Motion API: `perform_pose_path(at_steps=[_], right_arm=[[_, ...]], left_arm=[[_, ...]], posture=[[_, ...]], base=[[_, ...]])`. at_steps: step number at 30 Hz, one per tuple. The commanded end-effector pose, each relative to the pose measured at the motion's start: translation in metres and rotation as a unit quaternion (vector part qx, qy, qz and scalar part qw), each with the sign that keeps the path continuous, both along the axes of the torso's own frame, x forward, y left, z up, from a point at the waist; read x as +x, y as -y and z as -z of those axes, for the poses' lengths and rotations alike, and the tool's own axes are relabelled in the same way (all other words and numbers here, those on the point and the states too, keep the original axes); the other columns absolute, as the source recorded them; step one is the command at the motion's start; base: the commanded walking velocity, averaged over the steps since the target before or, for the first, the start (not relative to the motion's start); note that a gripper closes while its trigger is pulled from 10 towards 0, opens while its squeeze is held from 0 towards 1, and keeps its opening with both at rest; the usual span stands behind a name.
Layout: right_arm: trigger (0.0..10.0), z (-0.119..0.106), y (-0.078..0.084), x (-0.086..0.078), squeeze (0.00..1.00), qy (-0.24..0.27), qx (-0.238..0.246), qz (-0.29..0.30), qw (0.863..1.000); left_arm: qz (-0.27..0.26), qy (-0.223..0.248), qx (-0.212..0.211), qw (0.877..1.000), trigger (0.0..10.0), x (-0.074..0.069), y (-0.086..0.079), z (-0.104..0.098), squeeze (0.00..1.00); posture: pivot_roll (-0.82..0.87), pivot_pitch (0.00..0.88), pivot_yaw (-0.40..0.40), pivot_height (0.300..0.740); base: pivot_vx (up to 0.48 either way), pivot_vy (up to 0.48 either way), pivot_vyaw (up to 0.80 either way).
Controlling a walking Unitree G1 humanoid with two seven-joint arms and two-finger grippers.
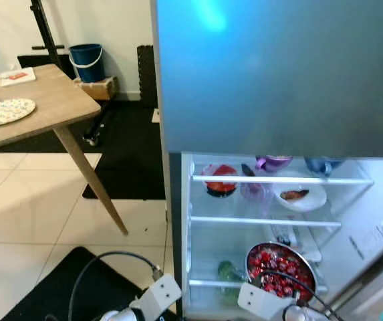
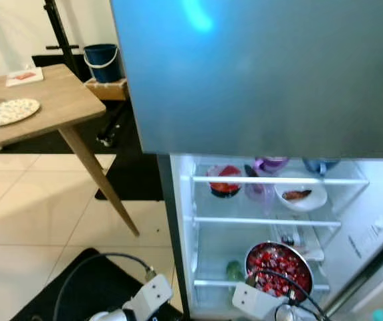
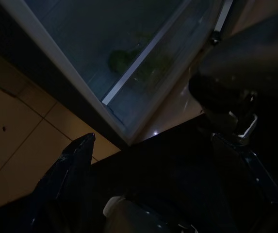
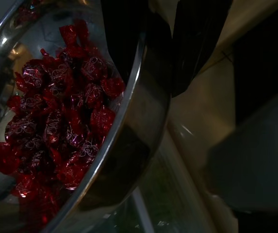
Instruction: Restocking fridge
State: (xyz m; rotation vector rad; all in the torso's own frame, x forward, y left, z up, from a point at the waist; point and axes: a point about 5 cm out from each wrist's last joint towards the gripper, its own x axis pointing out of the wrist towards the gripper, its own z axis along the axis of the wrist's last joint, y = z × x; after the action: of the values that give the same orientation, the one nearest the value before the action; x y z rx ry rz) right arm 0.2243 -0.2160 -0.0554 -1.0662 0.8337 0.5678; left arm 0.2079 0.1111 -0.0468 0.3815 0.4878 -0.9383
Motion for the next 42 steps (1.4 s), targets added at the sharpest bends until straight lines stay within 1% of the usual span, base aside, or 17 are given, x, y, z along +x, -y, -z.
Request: perform_pose_path(at_steps=[1, 6, 7, 10, 12, 14, 17, 20, 25, 27, 30, 33, 34, 36, 42], right_arm=[[10.0, -0.007, 0.000, 0.010, 0.00, 0.022, 0.000, 0.007, 1.000], [10.0, -0.009, 0.001, 0.013, 0.00, 0.027, -0.001, 0.007, 1.000], [10.0, -0.011, 0.000, 0.016, 0.00, 0.032, 0.004, 0.004, 0.999], [10.0, -0.011, 0.000, 0.017, 0.00, 0.033, 0.005, 0.003, 0.999], [10.0, -0.012, 0.000, 0.018, 0.00, 0.033, -0.001, 0.004, 0.999], [10.0, -0.012, 0.000, 0.018, 0.00, 0.033, -0.001, 0.004, 0.999], [10.0, -0.012, 0.001, 0.018, 0.00, 0.033, -0.006, 0.006, 0.999], [10.0, -0.016, -0.001, 0.024, 0.00, 0.040, -0.004, 0.007, 0.999], [10.0, -0.020, -0.002, 0.030, 0.00, 0.049, -0.003, 0.006, 0.999], [10.0, -0.024, -0.004, 0.035, 0.00, 0.057, -0.002, 0.004, 0.998], [10.0, -0.026, -0.004, 0.038, 0.00, 0.062, -0.002, 0.002, 0.998], [10.0, -0.032, -0.008, 0.047, 0.00, 0.075, -0.001, -0.005, 0.997], [10.0, -0.032, -0.008, 0.047, 0.00, 0.075, -0.001, -0.005, 0.997], [10.0, -0.036, -0.009, 0.052, 0.00, 0.082, -0.001, -0.011, 0.997], [10.0, -0.041, -0.012, 0.058, 0.00, 0.087, 0.004, -0.025, 0.996]], left_arm=[[0.009, 0.017, 0.007, 1.000, 10.0, 0.003, -0.001, -0.003, 0.00], [0.006, 0.027, 0.009, 1.000, 10.0, 0.004, -0.001, -0.004, 0.00], [-0.004, 0.049, 0.005, 0.999, 10.0, 0.007, -0.002, -0.007, 0.00], [-0.008, 0.057, 0.002, 0.998, 10.0, 0.009, -0.002, -0.009, 0.00], [-0.022, 0.083, -0.020, 0.996, 10.0, 0.016, -0.001, -0.017, 0.00], [-0.022, 0.083, -0.020, 0.996, 10.0, 0.016, -0.001, -0.017, 0.00], [-0.023, 0.099, -0.037, 0.994, 10.0, 0.019, 0.001, -0.023, 0.00], [-0.010, 0.114, -0.056, 0.992, 10.0, 0.015, 0.003, -0.027, 0.00], [-0.008, 0.126, -0.075, 0.989, 10.0, 0.013, 0.005, -0.030, 0.00], [-0.006, 0.137, -0.088, 0.987, 10.0, 0.011, 0.006, -0.034, 0.00], [-0.006, 0.141, -0.093, 0.986, 10.0, 0.011, 0.007, -0.035, 0.00], [-0.007, 0.150, -0.103, 0.983, 10.0, 0.009, 0.007, -0.038, 0.00], [-0.007, 0.150, -0.103, 0.983, 10.0, 0.009, 0.007, -0.038, 0.00], [-0.008, 0.153, -0.107, 0.982, 10.0, 0.007, 0.007, -0.039, 0.00], [-0.008, 0.158, -0.112, 0.981, 10.0, 0.006, 0.007, -0.041, 0.00]], posture=[[-0.04, 0.018, 0.007, 0.602], [-0.04, 0.017, 0.007, 0.592], [-0.04, 0.017, 0.007, 0.587], [-0.04, 0.017, 0.007, 0.587], [-0.03, 0.015, 0.006, 0.582], [-0.03, 0.015, 0.006, 0.582], [-0.02, 0.017, 0.008, 0.572], [-0.02, 0.020, 0.012, 0.557], [-0.02, 0.026, 0.015, 0.542], [-0.01, 0.030, 0.014, 0.532], [-0.01, 0.031, 0.014, 0.527], [0.00, 0.033, 0.013, 0.512], [0.00, 0.033, 0.013, 0.507], [0.00, 0.033, 0.013, 0.497], [0.00, 0.037, 0.013, 0.482]], base=[[0.000, 0.000, 0.00], [0.000, 0.000, 0.00], [0.000, 0.000, 0.00], [0.000, 0.000, 0.00], [0.000, 0.000, 0.00], [0.000, 0.000, 0.00], [0.000, 0.000, 0.00], [0.000, 0.000, 0.00], [0.000, 0.000, 0.00], [0.000, 0.000, 0.00], [0.000, 0.000, 0.00], [0.000, 0.000, 0.00], [0.000, 0.000, 0.00], [0.000, 0.000, 0.00], [0.000, 0.000, 0.00]])
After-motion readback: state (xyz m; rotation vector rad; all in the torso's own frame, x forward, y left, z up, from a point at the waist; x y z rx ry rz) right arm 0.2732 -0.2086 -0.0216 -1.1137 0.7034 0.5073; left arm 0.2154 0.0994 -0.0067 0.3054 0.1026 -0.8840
